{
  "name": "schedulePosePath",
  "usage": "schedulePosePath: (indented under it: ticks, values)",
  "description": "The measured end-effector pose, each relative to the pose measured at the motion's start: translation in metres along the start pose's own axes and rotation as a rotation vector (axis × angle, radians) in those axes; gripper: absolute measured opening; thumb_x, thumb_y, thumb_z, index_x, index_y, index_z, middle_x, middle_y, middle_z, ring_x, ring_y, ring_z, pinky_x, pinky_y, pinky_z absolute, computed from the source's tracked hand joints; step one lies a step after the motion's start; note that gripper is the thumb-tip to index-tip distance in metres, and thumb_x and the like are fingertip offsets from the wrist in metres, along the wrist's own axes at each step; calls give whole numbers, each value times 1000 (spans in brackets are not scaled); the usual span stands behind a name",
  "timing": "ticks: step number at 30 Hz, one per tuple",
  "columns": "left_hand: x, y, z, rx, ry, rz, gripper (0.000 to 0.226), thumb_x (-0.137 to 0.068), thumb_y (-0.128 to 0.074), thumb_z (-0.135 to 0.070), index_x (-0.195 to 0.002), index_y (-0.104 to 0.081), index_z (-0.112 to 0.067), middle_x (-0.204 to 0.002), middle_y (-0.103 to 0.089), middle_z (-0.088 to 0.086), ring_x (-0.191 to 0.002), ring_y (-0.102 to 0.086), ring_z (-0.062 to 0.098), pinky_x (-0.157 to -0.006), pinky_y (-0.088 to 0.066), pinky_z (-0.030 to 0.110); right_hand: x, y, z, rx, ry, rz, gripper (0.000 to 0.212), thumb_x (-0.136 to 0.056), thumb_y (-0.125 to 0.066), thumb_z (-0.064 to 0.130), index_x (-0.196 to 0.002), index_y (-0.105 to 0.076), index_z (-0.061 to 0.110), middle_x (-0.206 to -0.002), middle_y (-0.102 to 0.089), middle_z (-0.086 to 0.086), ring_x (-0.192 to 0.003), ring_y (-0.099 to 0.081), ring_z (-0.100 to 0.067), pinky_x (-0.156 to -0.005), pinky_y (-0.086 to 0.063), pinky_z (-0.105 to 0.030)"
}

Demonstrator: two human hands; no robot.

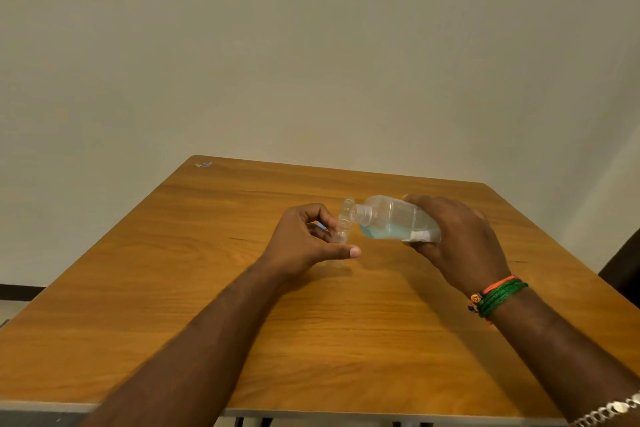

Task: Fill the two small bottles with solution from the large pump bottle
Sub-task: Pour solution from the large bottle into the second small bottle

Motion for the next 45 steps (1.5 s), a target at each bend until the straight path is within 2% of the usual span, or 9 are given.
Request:
schedulePosePath:
  ticks: [9,16,21,26,40,45]
  values:
    - [0,1,0,-16,-15,-2,47,-48,-102,-36,-77,-70,-17,-92,-79,9,-69,-68,7,-65,-61,23,-2,1,1,54,27,-4,69,-68,-91,29,-129,-61,26,-113,-71,1,-101,-66,-26,-85,-52,-46]
    - [0,-1,5,-15,-5,12,43,-55,-105,-20,-77,-68,-15,-75,-74,-9,-66,-65,5,-62,-58,20,-2,1,0,65,38,1,66,-69,-90,31,-129,-61,27,-113,-70,3,-102,-65,-25,-86,-46,-42]
    - [0,-1,7,-25,3,11,43,-56,-105,-22,-78,-70,-15,-78,-76,-6,-67,-66,6,-63,-59,20,-3,1,1,84,40,0,66,-69,-90,30,-129,-62,26,-113,-71,2,-102,-65,-26,-86,-47,-44]
    - [0,-1,10,-34,14,4,43,-56,-106,-23,-78,-70,-17,-86,-77,5,-67,-67,6,-62,-60,22,-5,3,2,111,65,-16,68,-67,-92,27,-128,-62,25,-112,-72,0,-102,-66,-27,-85,-47,-44]
    - [0,0,13,-17,20,1,42,-55,-107,-25,-76,-70,-21,-80,-77,-3,-66,-68,7,-62,-60,22,-9,4,3,144,80,-19,69,-66,-92,28,-129,-62,25,-113,-72,-1,-103,-66,-29,-85,-50,-48]
    - [-2,1,14,-26,20,-8,43,-54,-107,-26,-75,-70,-21,-82,-77,0,-66,-68,7,-62,-59,21,-11,4,3,137,81,-8,69,-67,-92,27,-129,-63,25,-116,-71,-1,-106,-65,-29,-85,-51,-50]
Point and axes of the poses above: each hand's wrist, its own x-axis away from the middle knuckle, its own y-axis out of the back of the hand, z = x × y, the point moved 6 cm from there along -x, towards the middle knuckle
